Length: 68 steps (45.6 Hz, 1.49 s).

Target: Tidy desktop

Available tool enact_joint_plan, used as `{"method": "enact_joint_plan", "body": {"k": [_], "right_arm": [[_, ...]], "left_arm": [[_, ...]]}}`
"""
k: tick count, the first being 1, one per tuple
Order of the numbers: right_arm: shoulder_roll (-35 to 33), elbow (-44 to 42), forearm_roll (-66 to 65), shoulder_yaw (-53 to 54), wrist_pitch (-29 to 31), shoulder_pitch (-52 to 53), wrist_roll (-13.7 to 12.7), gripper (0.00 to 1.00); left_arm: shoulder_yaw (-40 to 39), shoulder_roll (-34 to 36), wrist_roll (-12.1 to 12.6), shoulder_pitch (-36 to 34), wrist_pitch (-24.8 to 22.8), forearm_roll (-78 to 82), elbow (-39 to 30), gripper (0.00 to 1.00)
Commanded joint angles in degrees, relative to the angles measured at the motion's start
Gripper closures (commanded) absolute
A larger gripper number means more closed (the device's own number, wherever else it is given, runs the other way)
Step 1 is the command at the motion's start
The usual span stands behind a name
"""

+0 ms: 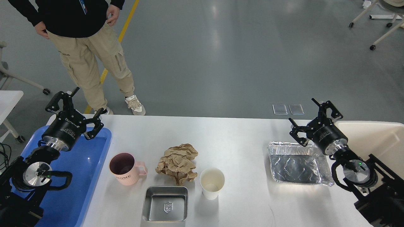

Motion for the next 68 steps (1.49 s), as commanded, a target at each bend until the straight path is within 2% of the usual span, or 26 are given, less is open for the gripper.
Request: {"method": "enact_joint_plan", "body": {"k": [1, 7, 22, 29, 36, 50, 55, 68], "right_arm": [[0.18, 0.00, 0.00, 0.09, -0.26, 0.01, 0.00, 0.00], [0.44, 0.00, 0.00, 0.00, -0.26, 0.01, 0.00, 0.00], [0.53, 0.00, 0.00, 0.00, -0.44, 0.01, 0.00, 0.00], [0.97, -0.09, 0.00, -0.09, -0.53, 0.54, 0.00, 0.00], [0.88, -0.18, 0.00, -2.28, -0.53, 1.59, 0.09, 0.00], [0.97, -0.09, 0.00, -2.37, -0.61, 1.68, 0.09, 0.00], [1.06, -0.09, 0.17, -2.20, -1.23, 1.77, 0.35, 0.00], [0.62, 0.00, 0.53, -2.20, -1.58, 2.38, 0.35, 0.00]], "left_arm": [[-0.45, 0.30, 0.18, 0.22, 0.11, -0.04, 0.00, 0.03], [-0.72, 0.39, 0.45, 0.66, 0.03, -0.04, 0.00, 0.03], [-3.35, -0.22, -1.57, 0.83, 0.20, -2.06, 0.00, 0.03], [-3.18, -0.49, -1.75, 0.92, 2.40, -1.72, 0.00, 0.03], [-3.71, -0.05, -2.63, 2.33, 1.35, -1.71, -0.18, 0.03], [-8.80, -0.22, -2.10, 1.98, -0.50, -2.77, 0.26, 0.03], [-10.29, -0.84, -3.50, 2.59, -0.50, -4.35, 0.44, 0.03], [-9.42, -0.75, -3.68, 4.96, -1.64, -3.74, 0.53, 0.03]]}}
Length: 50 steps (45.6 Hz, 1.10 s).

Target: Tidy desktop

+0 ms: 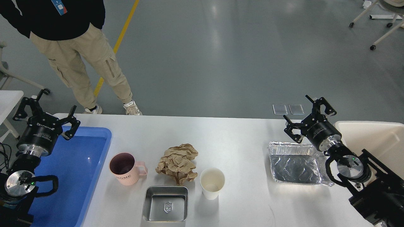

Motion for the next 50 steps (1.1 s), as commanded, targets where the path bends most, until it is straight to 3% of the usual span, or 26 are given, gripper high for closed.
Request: {"method": "enact_joint_plan", "body": {"k": [1, 35, 43, 50], "right_arm": [[-0.23, 0.11, 0.03, 0.01, 0.03, 0.10, 0.06, 0.00], [-0.49, -0.15, -0.06, 0.36, 0.12, 0.45, -0.30, 0.00], [-0.41, -0.15, -0.06, 0.62, 0.12, 0.45, -0.21, 0.00], [-0.40, -0.06, -0.06, 0.71, 0.21, 0.45, -0.12, 0.00]], "left_arm": [[0.06, 0.05, -0.06, 0.62, -0.27, 0.25, -0.04, 0.03], [0.33, -0.30, 0.55, 0.71, -0.71, 0.42, 0.57, 0.03], [0.24, -0.22, -1.29, 1.32, -3.52, 0.51, 0.57, 0.03], [0.24, -0.13, -1.47, 1.41, -4.14, 0.42, 0.57, 0.03]]}}
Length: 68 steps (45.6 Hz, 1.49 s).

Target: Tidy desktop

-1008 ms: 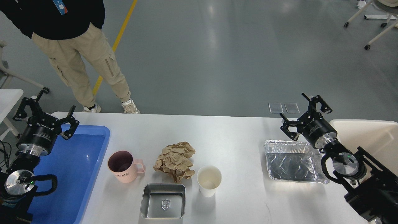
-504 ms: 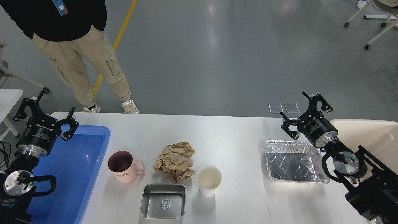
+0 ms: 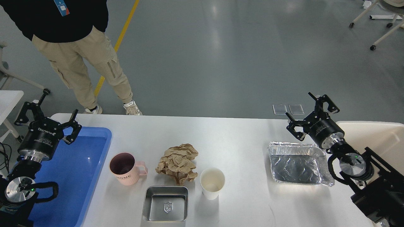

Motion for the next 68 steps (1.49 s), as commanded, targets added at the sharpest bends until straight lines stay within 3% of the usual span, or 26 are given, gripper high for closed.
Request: {"method": "enact_joint_plan", "body": {"k": [1, 32, 38, 68], "right_arm": [[0.07, 0.08, 0.00, 0.18, -0.02, 0.00, 0.18, 0.00], [0.34, -0.01, 0.00, 0.09, 0.33, 0.08, 0.53, 0.00], [0.25, 0.08, 0.00, 0.09, 0.42, 0.08, 0.53, 0.00], [0.51, 0.34, -0.09, -0.35, 0.68, -0.18, 0.53, 0.00]], "left_arm": [[-0.02, 0.10, -0.25, 0.03, -0.29, 0.05, 0.00, 0.03], [6.20, 1.50, 3.44, -0.14, 1.64, 0.57, 1.14, 0.03], [12.98, 6.42, 3.61, -0.50, 3.92, 1.45, 1.05, 0.03], [30.12, 34.46, 3.35, -0.32, 3.66, 7.51, -4.30, 0.03]]}}
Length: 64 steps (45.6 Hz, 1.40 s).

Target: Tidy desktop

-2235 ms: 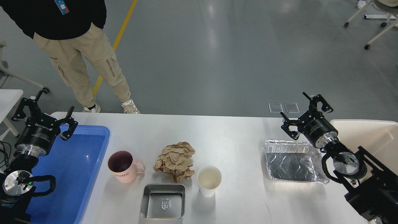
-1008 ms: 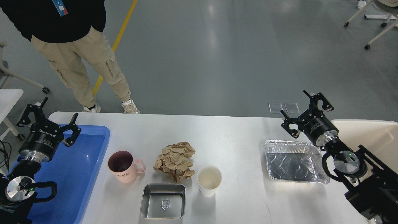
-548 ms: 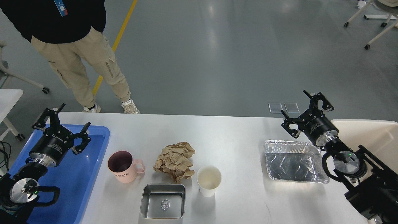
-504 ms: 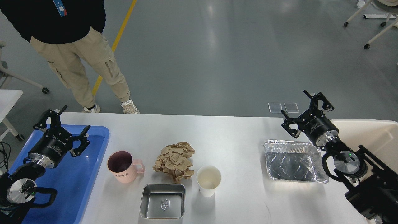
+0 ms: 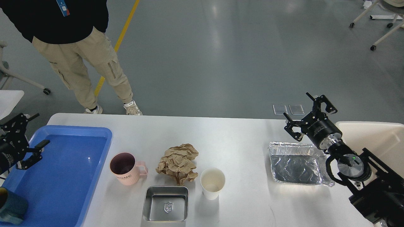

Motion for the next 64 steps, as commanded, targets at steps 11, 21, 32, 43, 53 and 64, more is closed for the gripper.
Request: {"method": "enact_joint_plan", "body": {"k": [11, 21, 32, 43, 53, 64], "right_arm": [[0.10, 0.08, -0.09, -0.07, 0.08, -0.03, 0.00, 0.00], [0.10, 0.17, 0.00, -0.25, 0.08, -0.03, 0.09, 0.00], [-0.25, 0.34, 0.00, -0.33, -0.01, -0.12, 0.09, 0.00], [-0.52, 0.69, -0.09, -0.33, -0.01, -0.47, 0.09, 0.00], [-0.17, 0.69, -0.09, -0.25, -0.01, -0.47, 0.09, 0.00], [-0.17, 0.78, -0.09, -0.25, -0.01, -0.56, 0.09, 0.00]], "left_arm": [[2.63, 15.06, -0.70, -0.07, 0.33, 11.02, -9.02, 0.03], [2.72, 23.50, -0.70, 1.07, 0.34, 14.71, -12.89, 0.03], [2.63, 26.40, -0.61, 1.16, 1.74, 17.96, -18.96, 0.03], [2.63, 26.67, -0.78, 1.24, 2.27, 23.41, -21.33, 0.03], [2.28, 25.96, -5.43, 1.24, 2.97, 22.80, -20.90, 0.03], [1.49, 26.23, -8.17, 1.07, 3.15, 19.02, -20.72, 0.03]]}}
